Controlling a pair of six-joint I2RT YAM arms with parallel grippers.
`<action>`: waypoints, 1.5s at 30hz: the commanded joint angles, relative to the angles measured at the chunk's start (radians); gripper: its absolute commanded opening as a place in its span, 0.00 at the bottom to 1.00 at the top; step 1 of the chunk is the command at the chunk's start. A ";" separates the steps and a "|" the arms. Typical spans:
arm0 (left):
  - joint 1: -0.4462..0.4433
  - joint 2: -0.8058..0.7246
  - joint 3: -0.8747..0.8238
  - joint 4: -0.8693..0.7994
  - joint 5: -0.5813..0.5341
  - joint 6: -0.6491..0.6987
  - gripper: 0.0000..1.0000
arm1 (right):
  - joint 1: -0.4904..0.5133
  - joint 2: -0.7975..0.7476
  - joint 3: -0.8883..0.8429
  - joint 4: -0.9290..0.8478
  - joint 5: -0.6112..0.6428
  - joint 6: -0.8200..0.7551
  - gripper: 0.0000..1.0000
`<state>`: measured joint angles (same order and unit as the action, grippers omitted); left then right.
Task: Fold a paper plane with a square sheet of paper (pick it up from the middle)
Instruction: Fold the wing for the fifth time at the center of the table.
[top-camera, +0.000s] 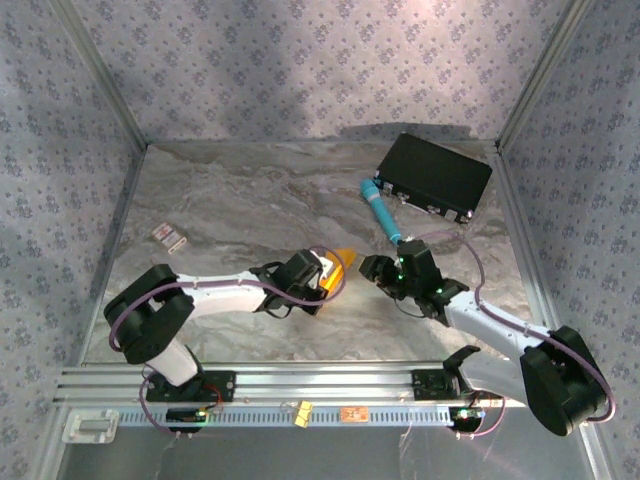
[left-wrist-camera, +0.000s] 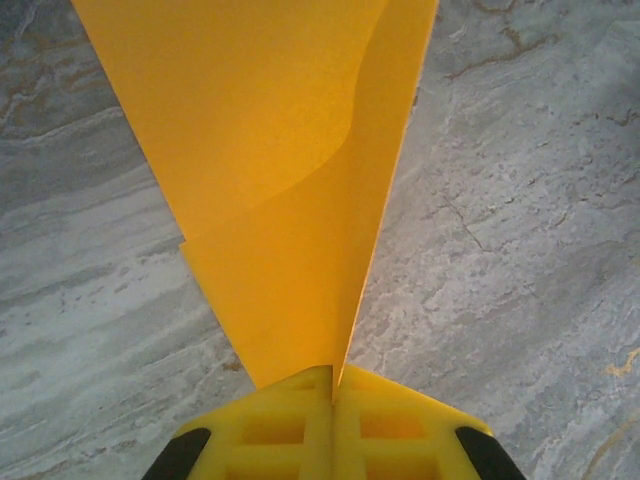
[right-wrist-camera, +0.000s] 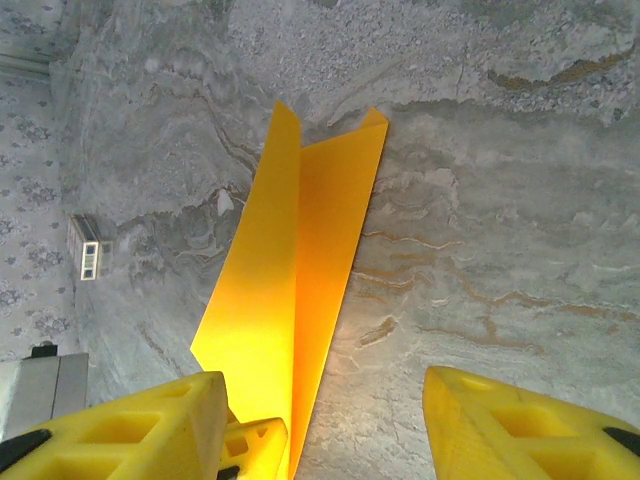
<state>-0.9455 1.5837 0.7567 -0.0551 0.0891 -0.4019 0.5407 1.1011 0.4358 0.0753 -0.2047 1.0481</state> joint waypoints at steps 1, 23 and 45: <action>0.022 0.003 -0.022 0.051 0.084 -0.027 0.00 | -0.005 -0.014 -0.019 -0.009 0.012 -0.015 0.56; 0.115 0.078 -0.091 0.211 0.290 -0.113 0.00 | 0.013 0.012 -0.032 0.031 0.005 -0.007 0.55; 0.219 0.183 -0.116 0.356 0.582 -0.193 0.00 | 0.092 0.268 0.043 0.299 -0.092 -0.116 0.24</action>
<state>-0.7227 1.7233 0.6357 0.3000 0.6243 -0.5888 0.6239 1.3365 0.4412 0.3065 -0.2695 0.9672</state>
